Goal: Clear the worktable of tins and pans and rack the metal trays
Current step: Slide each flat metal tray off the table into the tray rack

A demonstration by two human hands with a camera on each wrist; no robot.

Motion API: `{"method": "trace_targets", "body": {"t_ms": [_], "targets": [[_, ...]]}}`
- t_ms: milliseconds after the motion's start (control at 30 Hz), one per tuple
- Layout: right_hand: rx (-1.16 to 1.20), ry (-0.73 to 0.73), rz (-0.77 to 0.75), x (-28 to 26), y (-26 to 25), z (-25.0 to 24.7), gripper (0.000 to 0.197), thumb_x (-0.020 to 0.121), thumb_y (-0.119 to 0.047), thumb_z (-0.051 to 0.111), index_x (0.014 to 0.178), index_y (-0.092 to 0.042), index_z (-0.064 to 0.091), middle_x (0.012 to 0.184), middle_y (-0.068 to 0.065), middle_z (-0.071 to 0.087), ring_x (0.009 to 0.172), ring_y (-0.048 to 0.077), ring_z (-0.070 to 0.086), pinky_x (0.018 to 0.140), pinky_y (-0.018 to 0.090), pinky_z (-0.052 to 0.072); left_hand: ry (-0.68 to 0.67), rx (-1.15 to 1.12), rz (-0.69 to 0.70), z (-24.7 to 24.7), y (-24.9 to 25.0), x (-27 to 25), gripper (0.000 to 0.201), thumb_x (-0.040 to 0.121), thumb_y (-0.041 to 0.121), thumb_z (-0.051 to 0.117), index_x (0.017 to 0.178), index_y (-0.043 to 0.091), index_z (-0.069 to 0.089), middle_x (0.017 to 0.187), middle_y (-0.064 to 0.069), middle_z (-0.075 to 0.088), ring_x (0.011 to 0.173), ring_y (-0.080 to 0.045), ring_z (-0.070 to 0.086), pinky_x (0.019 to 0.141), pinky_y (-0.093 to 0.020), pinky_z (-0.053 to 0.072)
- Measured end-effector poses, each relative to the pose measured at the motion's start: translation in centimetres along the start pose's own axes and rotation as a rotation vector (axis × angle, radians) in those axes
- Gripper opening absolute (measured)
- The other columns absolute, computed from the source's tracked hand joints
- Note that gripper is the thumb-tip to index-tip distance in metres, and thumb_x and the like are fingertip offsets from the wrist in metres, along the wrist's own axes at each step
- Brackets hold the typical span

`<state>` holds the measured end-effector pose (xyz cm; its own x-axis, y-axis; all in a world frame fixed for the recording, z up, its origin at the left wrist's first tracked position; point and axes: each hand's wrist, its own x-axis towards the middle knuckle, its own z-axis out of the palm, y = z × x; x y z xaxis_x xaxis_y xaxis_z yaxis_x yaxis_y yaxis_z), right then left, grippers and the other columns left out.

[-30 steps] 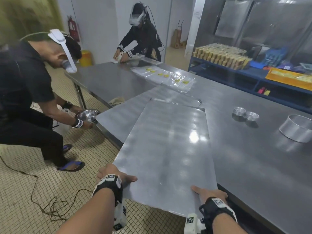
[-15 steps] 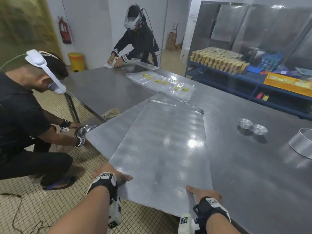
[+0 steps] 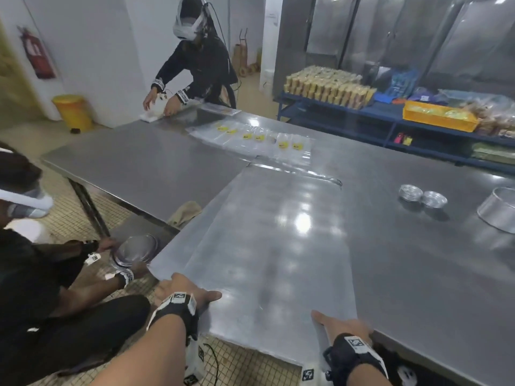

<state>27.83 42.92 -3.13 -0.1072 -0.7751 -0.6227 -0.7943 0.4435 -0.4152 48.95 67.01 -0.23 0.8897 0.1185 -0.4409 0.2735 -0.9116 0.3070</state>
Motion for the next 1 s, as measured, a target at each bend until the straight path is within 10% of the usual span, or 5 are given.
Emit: {"method": "trace_targets", "body": {"t_ms": [1000], "targets": [[0.058,0.250,0.040,-6.5,-4.2,10.8,0.120,0.039,-0.061,0.093,0.127,0.002,0.040,0.133,0.023,0.050,0.122,0.042,0.046,0.103,0.048,0.038,-0.134,0.052,0.183,-4.0,1.7,15.8,0.134,0.038,0.055,0.096,0.144,0.001,0.036,0.143,-0.017,0.038,0.132,-0.037,0.043,0.108,-0.051,0.043]]}}
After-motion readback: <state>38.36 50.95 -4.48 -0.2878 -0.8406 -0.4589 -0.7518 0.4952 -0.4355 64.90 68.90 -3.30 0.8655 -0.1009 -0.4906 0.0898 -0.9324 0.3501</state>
